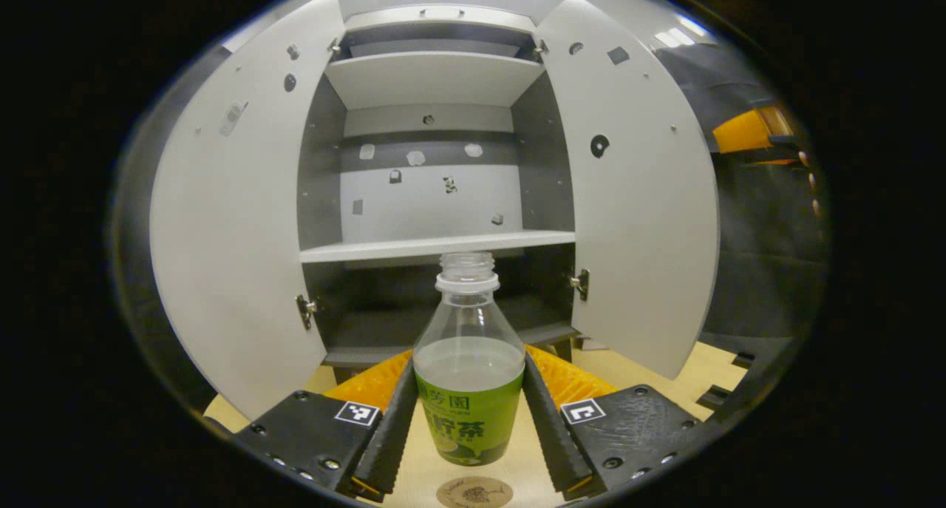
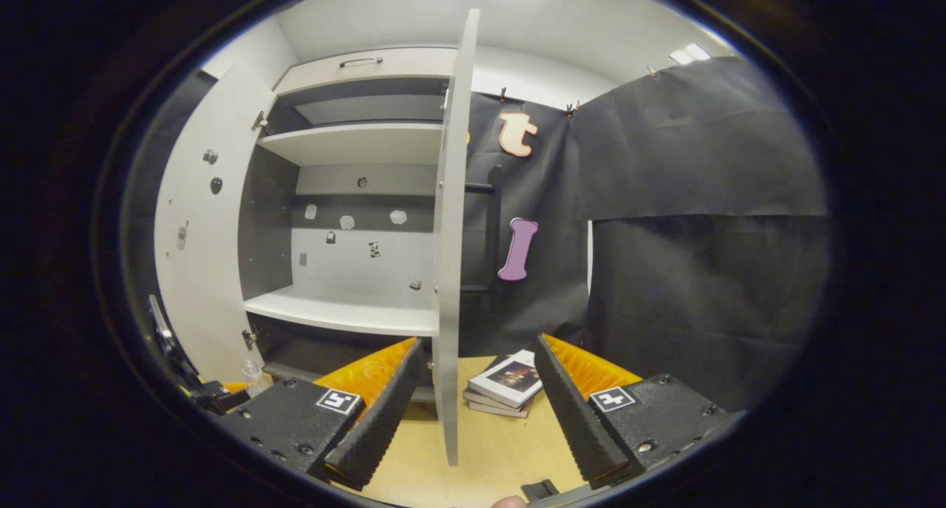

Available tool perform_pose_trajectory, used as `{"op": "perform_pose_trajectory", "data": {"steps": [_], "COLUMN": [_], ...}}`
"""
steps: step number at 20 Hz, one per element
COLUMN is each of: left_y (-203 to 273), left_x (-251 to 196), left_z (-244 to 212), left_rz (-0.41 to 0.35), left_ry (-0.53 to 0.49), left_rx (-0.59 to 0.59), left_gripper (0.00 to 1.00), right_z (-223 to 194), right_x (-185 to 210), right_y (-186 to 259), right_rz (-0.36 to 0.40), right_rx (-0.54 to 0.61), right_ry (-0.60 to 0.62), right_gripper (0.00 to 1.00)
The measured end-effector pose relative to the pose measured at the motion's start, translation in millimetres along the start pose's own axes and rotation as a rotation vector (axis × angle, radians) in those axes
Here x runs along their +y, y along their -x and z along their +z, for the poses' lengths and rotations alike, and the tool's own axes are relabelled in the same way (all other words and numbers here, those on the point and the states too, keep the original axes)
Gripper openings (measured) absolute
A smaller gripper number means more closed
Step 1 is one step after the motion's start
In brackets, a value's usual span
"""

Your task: Grasp the bottle in the cabinet with the left hand and place it on the coaster, then close the right door with the right hand and the left door with the left hand.

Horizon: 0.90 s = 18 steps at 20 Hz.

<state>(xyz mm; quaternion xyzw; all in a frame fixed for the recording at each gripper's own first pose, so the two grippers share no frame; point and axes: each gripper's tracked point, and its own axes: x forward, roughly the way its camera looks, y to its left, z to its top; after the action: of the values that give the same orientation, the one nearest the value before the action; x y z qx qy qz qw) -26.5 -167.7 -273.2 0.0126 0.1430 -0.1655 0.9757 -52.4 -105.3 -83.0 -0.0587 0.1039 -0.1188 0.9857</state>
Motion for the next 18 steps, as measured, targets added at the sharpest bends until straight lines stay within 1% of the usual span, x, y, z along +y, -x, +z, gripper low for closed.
{"op": "perform_pose_trajectory", "data": {"steps": [1, 2, 3, 4, 5, 6, 7, 8, 12, 13, 14, 16, 17, 18], "left_y": [2, 4, 4, 6, 7, 8, 8, 9, 11, 11, 12, 12, 12, 13], "left_x": [-2, -4, -5, -5, -5, -4, -3, -1, -1, -1, -2, -3, -2, -1], "left_z": [-3, -7, -12, -17, -24, -31, -38, -46, -71, -78, -83, -90, -93, -96], "left_rz": [-0.003, -0.005, -0.007, -0.006, -0.007, -0.006, -0.005, -0.002, -0.005, -0.010, -0.016, -0.023, -0.022, -0.022], "left_ry": [-0.004, -0.011, -0.017, -0.014, -0.006, 0.004, 0.015, 0.023, 0.019, 0.012, 0.012, 0.008, 0.007, 0.007], "left_rx": [-0.006, -0.009, -0.004, -0.002, 0.007, 0.018, 0.030, 0.039, 0.078, 0.092, 0.101, 0.111, 0.114, 0.119], "left_gripper": [0.74, 0.78, 0.74, 0.74, 0.78, 0.74, 0.78, 0.74, 0.74, 0.78, 0.74, 0.75, 0.71, 0.71], "right_z": [-3, -5, -6, -8, -10, -11, -13, -14, -11, -12, -12, -11, -12, -12], "right_x": [0, 0, 0, -1, 0, -1, -2, -2, -6, -8, -10, -12, -13, -13], "right_y": [0, -1, 0, 0, 1, 1, 3, 4, 6, 6, 6, 6, 7, 7], "right_rz": [-0.004, -0.006, -0.010, -0.013, -0.015, -0.020, -0.026, -0.034, -0.054, -0.064, -0.071, -0.081, -0.083, -0.086], "right_rx": [0.012, 0.024, 0.036, 0.047, 0.054, 0.062, 0.071, 0.075, 0.080, 0.083, 0.086, 0.089, 0.089, 0.090], "right_ry": [0.003, 0.007, 0.014, 0.021, 0.027, 0.030, 0.029, 0.021, -0.015, -0.019, -0.023, -0.027, -0.028, -0.027], "right_gripper": [0.98, 0.98, 0.98, 0.98, 0.98, 0.98, 0.98, 0.98, 0.98, 0.96, 0.98, 0.98, 0.98, 0.98]}}
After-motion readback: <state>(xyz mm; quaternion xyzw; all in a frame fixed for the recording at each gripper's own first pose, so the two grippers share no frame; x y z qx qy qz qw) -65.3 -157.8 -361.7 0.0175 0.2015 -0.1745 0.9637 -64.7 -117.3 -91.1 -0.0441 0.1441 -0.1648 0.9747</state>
